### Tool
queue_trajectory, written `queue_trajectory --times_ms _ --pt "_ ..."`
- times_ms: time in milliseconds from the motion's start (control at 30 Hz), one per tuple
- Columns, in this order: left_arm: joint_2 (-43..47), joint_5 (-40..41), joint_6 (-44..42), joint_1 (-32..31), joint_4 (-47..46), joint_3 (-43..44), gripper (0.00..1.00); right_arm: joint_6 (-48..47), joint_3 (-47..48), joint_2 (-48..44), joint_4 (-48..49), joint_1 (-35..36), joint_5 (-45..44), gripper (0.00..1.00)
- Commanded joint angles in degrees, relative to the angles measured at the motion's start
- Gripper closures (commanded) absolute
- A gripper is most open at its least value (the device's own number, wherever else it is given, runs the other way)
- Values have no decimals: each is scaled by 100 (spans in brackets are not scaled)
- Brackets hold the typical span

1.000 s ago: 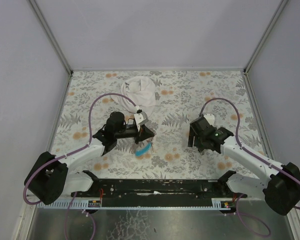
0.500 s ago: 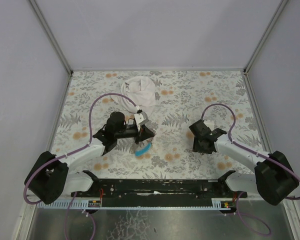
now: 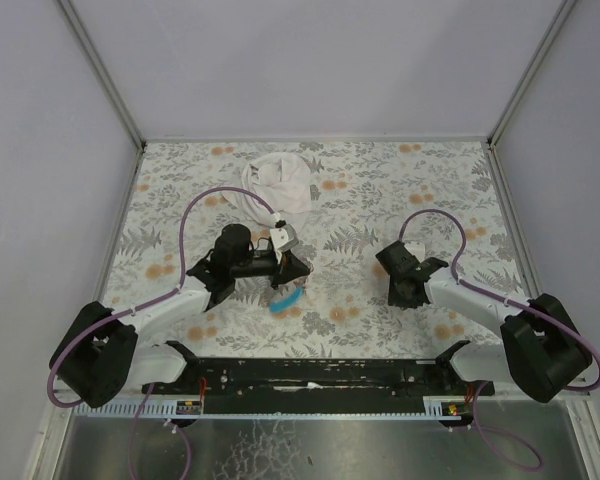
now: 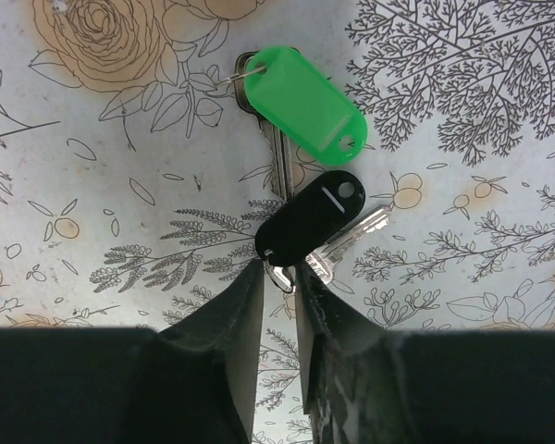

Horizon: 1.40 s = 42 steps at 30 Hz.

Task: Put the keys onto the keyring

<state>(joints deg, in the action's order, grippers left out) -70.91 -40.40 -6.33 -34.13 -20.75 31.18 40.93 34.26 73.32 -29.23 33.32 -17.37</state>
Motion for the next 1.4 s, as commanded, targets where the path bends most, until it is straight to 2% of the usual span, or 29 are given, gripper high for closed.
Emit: queue_trajectory --times_ms 0,267,500,767,1167,1367 --pt "55 63 -89 -41 -158 117 100 -19 49 8 14 -27 -52 76" --pt "76 117 -120 -42 -177 82 100 -253 469 32 -597 -27 211 100" --pt "55 150 -151 -44 -145 98 100 -917 1165 759 -1251 13 1186 100" --pt "71 178 -182 -43 -104 103 100 -1486 2190 1924 -1740 332 1536 100" --pt "136 185 -210 -52 -87 81 100 -2190 3975 3593 -2220 825 1175 97" --pt "137 189 -213 -54 -99 73 100 -2297 4455 3742 -2290 895 910 90"
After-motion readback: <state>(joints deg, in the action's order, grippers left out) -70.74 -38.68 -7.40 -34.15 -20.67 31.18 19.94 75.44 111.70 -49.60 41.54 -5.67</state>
